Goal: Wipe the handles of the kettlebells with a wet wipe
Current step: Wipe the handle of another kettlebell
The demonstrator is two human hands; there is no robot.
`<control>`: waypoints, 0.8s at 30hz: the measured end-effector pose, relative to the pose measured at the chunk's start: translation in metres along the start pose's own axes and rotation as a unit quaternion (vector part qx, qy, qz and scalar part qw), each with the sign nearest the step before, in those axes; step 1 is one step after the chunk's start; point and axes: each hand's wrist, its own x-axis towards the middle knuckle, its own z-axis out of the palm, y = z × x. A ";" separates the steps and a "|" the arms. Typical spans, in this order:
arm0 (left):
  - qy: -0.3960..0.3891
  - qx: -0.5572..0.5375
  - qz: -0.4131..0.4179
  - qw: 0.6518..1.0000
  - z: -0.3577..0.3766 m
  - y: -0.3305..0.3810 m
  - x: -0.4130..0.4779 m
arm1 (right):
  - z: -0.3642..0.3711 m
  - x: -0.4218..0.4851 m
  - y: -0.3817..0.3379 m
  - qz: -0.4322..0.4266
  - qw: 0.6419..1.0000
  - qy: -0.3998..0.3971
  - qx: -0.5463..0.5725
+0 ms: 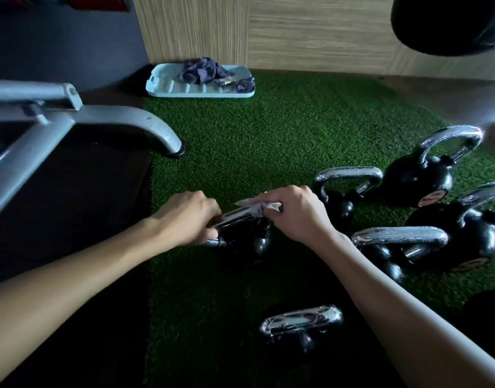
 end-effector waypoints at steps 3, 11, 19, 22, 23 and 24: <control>0.018 0.022 0.000 1.000 0.014 -0.010 -0.021 | 0.007 -0.003 -0.001 -0.003 0.998 0.000 0.067; 0.087 -0.047 -0.019 0.995 0.039 -0.029 -0.052 | 0.026 -0.008 -0.017 -0.038 0.994 0.000 0.099; 0.086 -0.082 -0.028 0.993 0.031 -0.021 -0.033 | 0.016 -0.012 0.010 0.063 0.970 -0.025 0.233; 0.077 -0.089 -0.032 0.992 0.030 -0.021 -0.029 | 0.015 -0.010 0.015 0.069 0.970 -0.035 0.230; 0.074 -0.094 -0.034 0.992 0.030 -0.021 -0.028 | 0.017 -0.008 0.016 0.070 0.970 -0.037 0.229; 0.074 -0.099 -0.033 0.992 0.031 -0.023 -0.028 | 0.018 -0.007 0.017 0.071 0.970 -0.039 0.228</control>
